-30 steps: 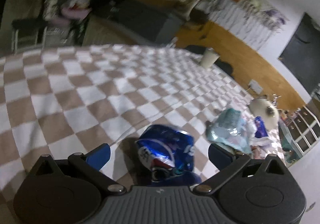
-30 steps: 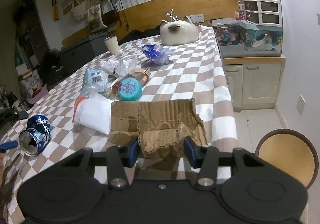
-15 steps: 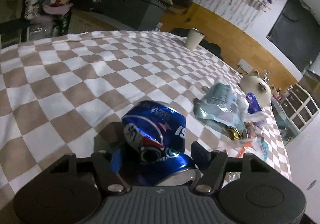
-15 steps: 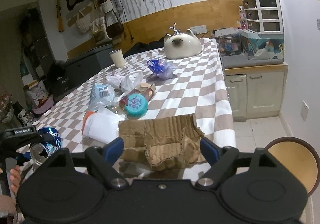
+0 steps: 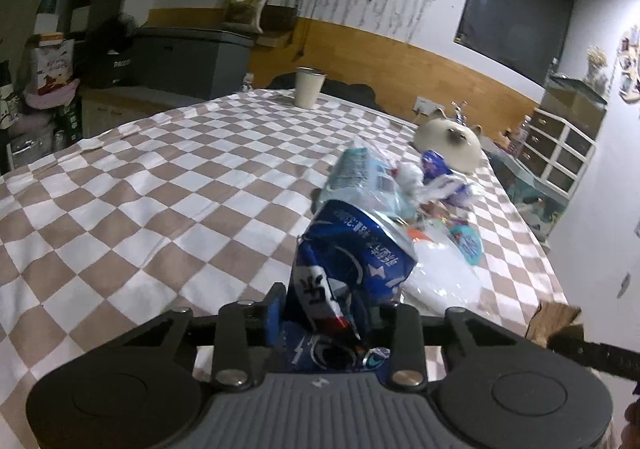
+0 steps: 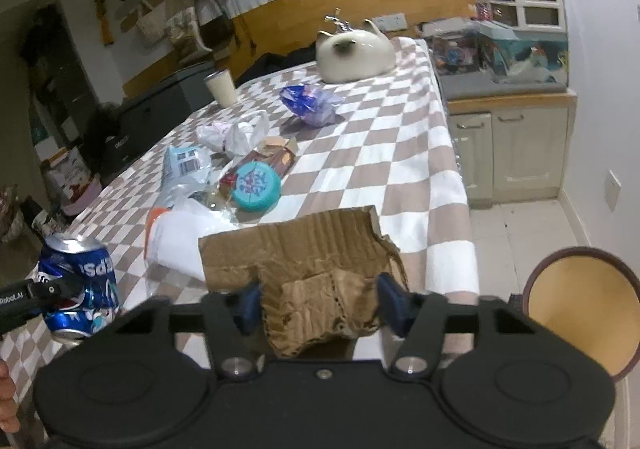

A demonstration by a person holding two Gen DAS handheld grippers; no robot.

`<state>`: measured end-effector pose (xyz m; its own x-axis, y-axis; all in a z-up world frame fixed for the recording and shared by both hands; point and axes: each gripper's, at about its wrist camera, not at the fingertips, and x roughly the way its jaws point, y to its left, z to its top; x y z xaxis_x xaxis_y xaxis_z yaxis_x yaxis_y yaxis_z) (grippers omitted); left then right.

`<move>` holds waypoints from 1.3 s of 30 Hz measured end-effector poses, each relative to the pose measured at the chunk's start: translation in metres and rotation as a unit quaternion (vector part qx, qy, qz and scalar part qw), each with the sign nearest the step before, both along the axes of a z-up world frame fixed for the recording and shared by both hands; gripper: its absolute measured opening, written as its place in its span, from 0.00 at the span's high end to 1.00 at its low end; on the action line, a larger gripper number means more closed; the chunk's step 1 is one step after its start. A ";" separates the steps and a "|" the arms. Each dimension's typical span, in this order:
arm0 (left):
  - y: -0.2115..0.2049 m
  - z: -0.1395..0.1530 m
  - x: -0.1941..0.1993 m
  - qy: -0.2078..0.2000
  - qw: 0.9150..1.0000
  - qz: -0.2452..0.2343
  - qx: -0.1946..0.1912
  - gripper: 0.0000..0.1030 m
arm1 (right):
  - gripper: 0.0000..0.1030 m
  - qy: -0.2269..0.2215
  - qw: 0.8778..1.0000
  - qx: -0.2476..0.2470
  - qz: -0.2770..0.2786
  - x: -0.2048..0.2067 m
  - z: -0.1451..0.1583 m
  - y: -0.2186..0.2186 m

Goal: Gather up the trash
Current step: 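Close the left gripper on the blue can while the right gripper grasps the cardboard, then carry the can and cardboard with both tools over the wastebasket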

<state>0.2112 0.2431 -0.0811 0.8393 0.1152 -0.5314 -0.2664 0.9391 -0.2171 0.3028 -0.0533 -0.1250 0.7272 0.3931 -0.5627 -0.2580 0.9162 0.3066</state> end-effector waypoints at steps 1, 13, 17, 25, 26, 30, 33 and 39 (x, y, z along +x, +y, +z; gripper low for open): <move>-0.003 0.000 -0.002 -0.001 1.000 -0.001 0.004 0.66 | 0.61 0.001 1.000 0.005 0.012 -0.002 0.000 0.000; -0.038 -0.001 -0.023 -0.003 0.998 -0.038 0.048 0.64 | 0.77 -0.022 0.999 -0.004 0.050 -0.034 0.008 -0.006; -0.051 -0.004 -0.028 0.002 0.998 -0.042 0.056 0.65 | 0.88 -0.027 0.998 0.007 0.055 -0.039 0.011 -0.015; -0.066 0.003 -0.047 -0.027 0.998 -0.025 0.056 0.67 | 0.93 -0.046 0.996 0.003 0.076 -0.058 0.016 -0.019; -0.067 0.004 -0.050 -0.032 0.998 -0.025 0.056 0.67 | 0.79 -0.051 0.996 0.001 0.077 -0.060 0.017 -0.020; -0.074 0.007 -0.059 -0.045 0.997 -0.028 0.053 0.67 | 0.42 -0.071 0.995 -0.016 0.068 -0.074 0.018 -0.025; -0.081 0.005 -0.063 -0.049 0.997 -0.037 0.044 0.67 | 0.24 -0.071 0.995 -0.012 0.065 -0.082 0.013 -0.034; -0.085 -0.002 -0.063 -0.047 0.998 -0.046 0.023 0.67 | 0.15 -0.069 0.995 -0.035 0.069 -0.086 0.006 -0.035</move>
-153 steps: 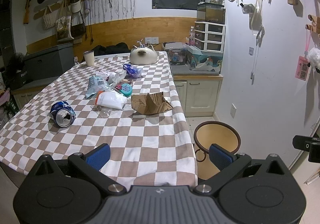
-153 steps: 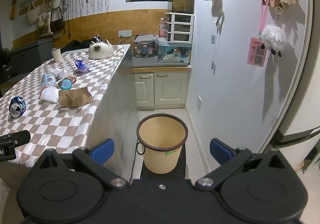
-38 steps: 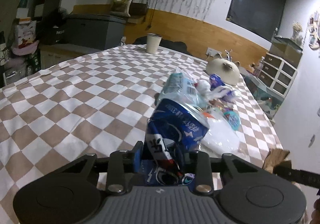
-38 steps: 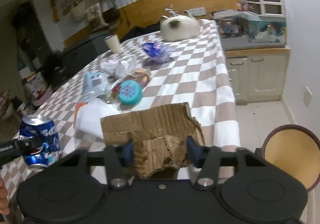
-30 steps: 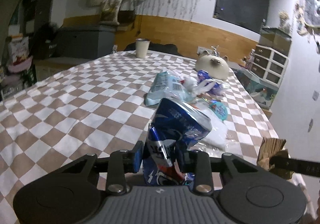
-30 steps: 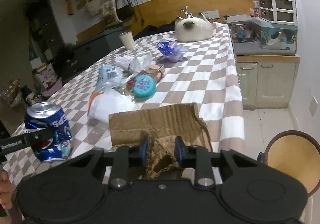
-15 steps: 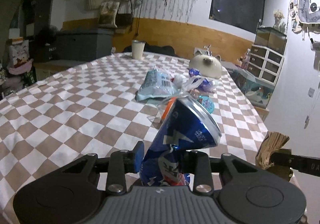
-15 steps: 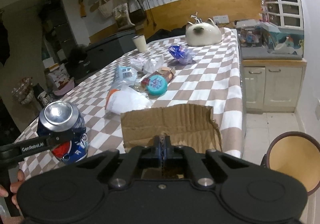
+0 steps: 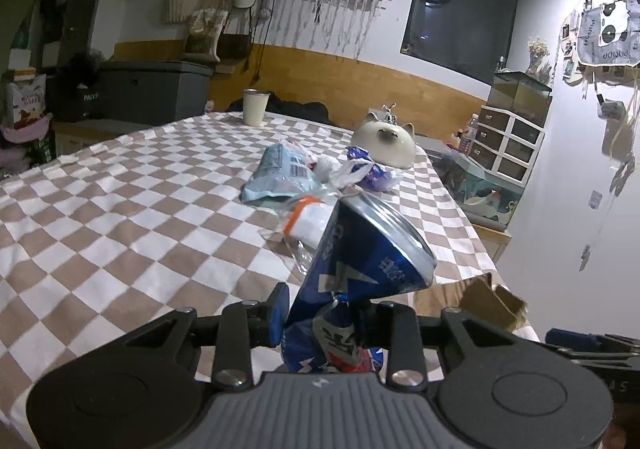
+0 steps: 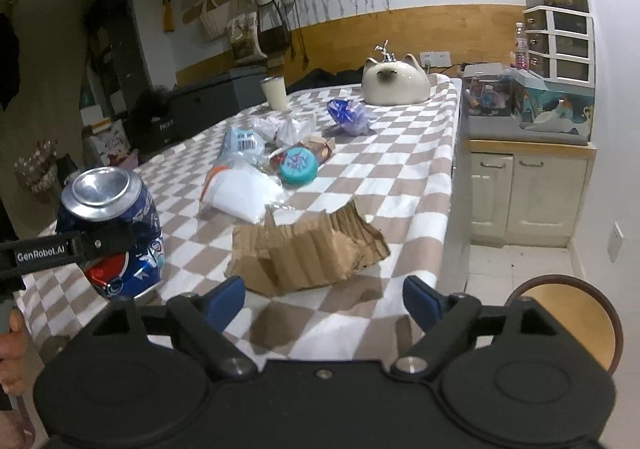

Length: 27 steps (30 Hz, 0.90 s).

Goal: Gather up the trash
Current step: 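Carry the can and cardboard with both tools over the wastebasket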

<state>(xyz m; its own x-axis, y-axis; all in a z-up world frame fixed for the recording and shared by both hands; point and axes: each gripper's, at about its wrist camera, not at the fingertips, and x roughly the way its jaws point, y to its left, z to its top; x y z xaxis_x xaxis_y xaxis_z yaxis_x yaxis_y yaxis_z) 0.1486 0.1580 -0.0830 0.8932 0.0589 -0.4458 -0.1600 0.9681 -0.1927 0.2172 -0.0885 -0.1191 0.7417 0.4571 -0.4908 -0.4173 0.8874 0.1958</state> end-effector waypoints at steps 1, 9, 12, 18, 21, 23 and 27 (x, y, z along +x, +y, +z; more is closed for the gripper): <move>0.000 -0.001 0.000 0.001 1.000 -0.001 -0.002 0.67 | 0.14 -0.001 1.000 -0.005 0.003 0.001 0.000 0.002; 0.009 -0.002 0.002 0.005 1.000 0.006 -0.007 0.68 | 0.21 0.025 1.000 0.011 -0.002 0.027 0.003 0.017; 0.011 -0.003 0.001 0.007 1.000 0.007 -0.007 0.68 | 0.39 0.043 0.999 0.024 0.002 0.036 -0.003 0.021; 0.012 -0.007 0.003 0.014 1.000 0.007 -0.008 0.68 | 0.57 0.051 0.998 0.023 0.001 0.038 -0.014 0.019; 0.010 -0.007 0.003 0.015 1.000 0.004 -0.008 0.68 | 0.63 0.050 0.998 0.025 0.006 0.038 -0.013 0.019; 0.007 -0.005 0.002 0.013 1.000 0.005 -0.007 0.68 | 0.65 0.044 0.999 0.016 0.007 0.035 -0.012 0.022; 0.006 0.000 -0.004 0.007 1.000 0.011 -0.006 0.68 | 0.66 0.031 0.999 0.008 0.006 0.029 -0.007 0.022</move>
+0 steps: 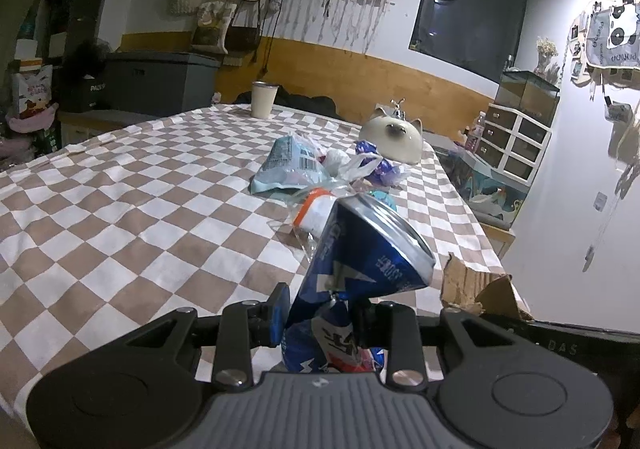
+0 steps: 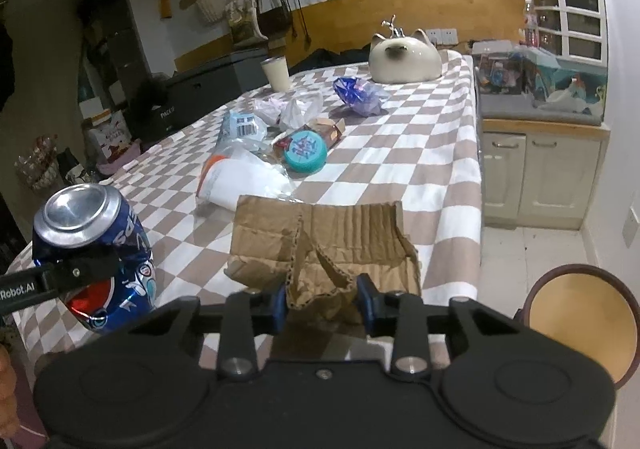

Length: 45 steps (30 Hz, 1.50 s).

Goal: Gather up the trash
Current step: 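Carry the can and cardboard with both tools over the wastebasket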

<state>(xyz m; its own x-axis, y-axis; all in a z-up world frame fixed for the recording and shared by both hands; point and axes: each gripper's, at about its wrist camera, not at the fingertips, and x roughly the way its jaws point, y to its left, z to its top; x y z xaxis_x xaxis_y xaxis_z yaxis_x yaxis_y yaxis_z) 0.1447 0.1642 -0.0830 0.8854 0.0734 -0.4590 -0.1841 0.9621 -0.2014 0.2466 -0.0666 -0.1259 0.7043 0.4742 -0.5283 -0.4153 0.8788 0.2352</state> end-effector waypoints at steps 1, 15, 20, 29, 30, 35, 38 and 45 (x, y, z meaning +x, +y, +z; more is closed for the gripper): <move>-0.001 0.002 -0.002 -0.002 1.000 0.001 0.001 0.68 | 0.66 -0.005 1.000 0.001 -0.002 -0.003 0.002 -0.002; -0.045 0.027 -0.023 -0.026 0.999 -0.023 0.010 0.68 | 0.65 -0.065 0.997 0.015 -0.046 -0.052 0.039 -0.059; -0.074 0.032 -0.024 -0.033 0.998 -0.048 0.013 0.68 | 0.65 -0.074 0.994 0.013 -0.074 -0.067 0.045 -0.090; -0.145 0.034 -0.007 -0.034 0.994 -0.105 0.006 0.68 | 0.65 -0.076 0.988 0.006 -0.136 -0.086 0.047 -0.159; -0.151 0.033 -0.004 -0.033 0.994 -0.109 0.005 0.68 | 0.65 -0.075 0.987 0.005 -0.143 -0.087 0.046 -0.167; -0.194 0.029 0.013 -0.027 0.991 -0.130 0.004 0.68 | 0.65 -0.067 0.983 -0.003 -0.169 -0.085 0.040 -0.202; -0.220 0.025 0.029 -0.018 0.990 -0.143 0.004 0.68 | 0.65 -0.060 0.981 -0.005 -0.183 -0.077 0.034 -0.222; -0.285 -0.003 0.074 0.007 0.986 -0.164 -0.003 0.68 | 0.65 -0.035 0.977 -0.012 -0.209 -0.049 0.009 -0.265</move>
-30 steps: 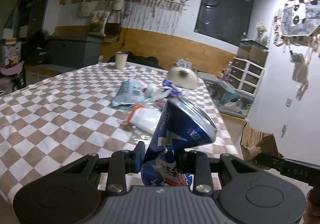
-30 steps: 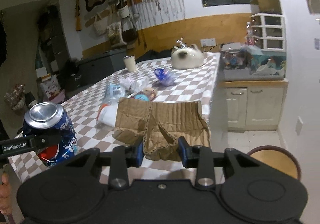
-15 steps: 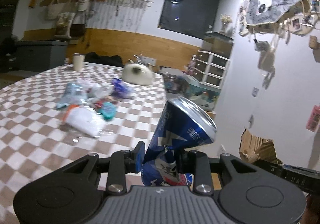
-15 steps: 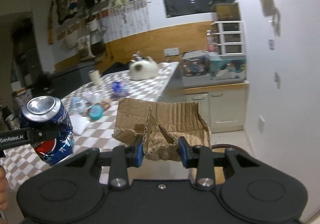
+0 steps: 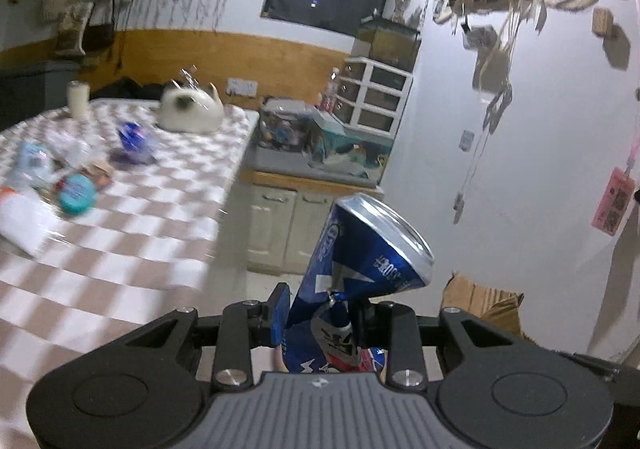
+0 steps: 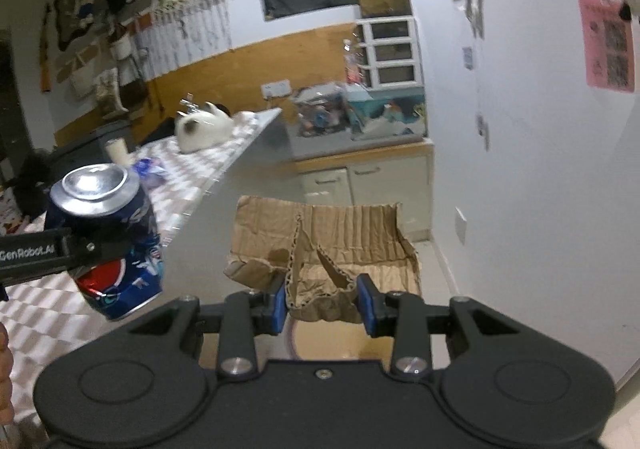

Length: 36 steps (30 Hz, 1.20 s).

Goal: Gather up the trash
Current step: 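Carry the can and cardboard with both tools over the wastebasket, then open the right gripper dropping cardboard while the left gripper releases the can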

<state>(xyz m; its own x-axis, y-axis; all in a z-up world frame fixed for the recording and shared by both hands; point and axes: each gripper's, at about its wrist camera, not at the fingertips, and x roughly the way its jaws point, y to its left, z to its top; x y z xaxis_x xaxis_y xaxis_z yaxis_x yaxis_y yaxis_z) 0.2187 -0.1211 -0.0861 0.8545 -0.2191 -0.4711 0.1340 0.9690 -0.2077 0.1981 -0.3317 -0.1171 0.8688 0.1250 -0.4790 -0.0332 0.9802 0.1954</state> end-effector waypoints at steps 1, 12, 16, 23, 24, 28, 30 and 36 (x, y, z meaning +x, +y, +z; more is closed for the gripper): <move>-0.011 -0.009 0.009 0.005 1.000 0.001 -0.001 0.68 | 0.65 0.005 1.000 0.001 -0.003 0.007 -0.006 -0.007; -0.064 -0.116 0.112 0.108 0.994 0.008 0.000 0.68 | 0.65 0.086 0.995 0.029 -0.029 0.094 -0.088 -0.057; -0.063 -0.146 0.148 0.127 0.992 0.023 0.000 0.68 | 0.65 0.111 0.992 0.042 -0.032 0.131 -0.119 -0.058; -0.059 -0.206 0.199 0.171 0.985 0.029 0.006 0.68 | 0.65 0.159 0.986 0.035 -0.021 0.195 -0.182 -0.038; -0.057 -0.213 0.204 0.178 0.984 0.029 0.003 0.68 | 0.65 0.170 0.985 0.029 -0.019 0.203 -0.192 -0.034; -0.044 -0.237 0.228 0.194 0.980 0.034 -0.005 0.68 | 0.64 0.209 0.978 0.022 -0.019 0.230 -0.227 -0.027; -0.037 -0.243 0.237 0.195 0.980 0.038 -0.013 0.68 | 0.64 0.219 0.976 0.012 -0.021 0.238 -0.241 -0.023; -0.028 -0.254 0.244 0.195 0.980 0.035 -0.025 0.68 | 0.64 0.248 0.969 0.006 -0.009 0.251 -0.275 -0.015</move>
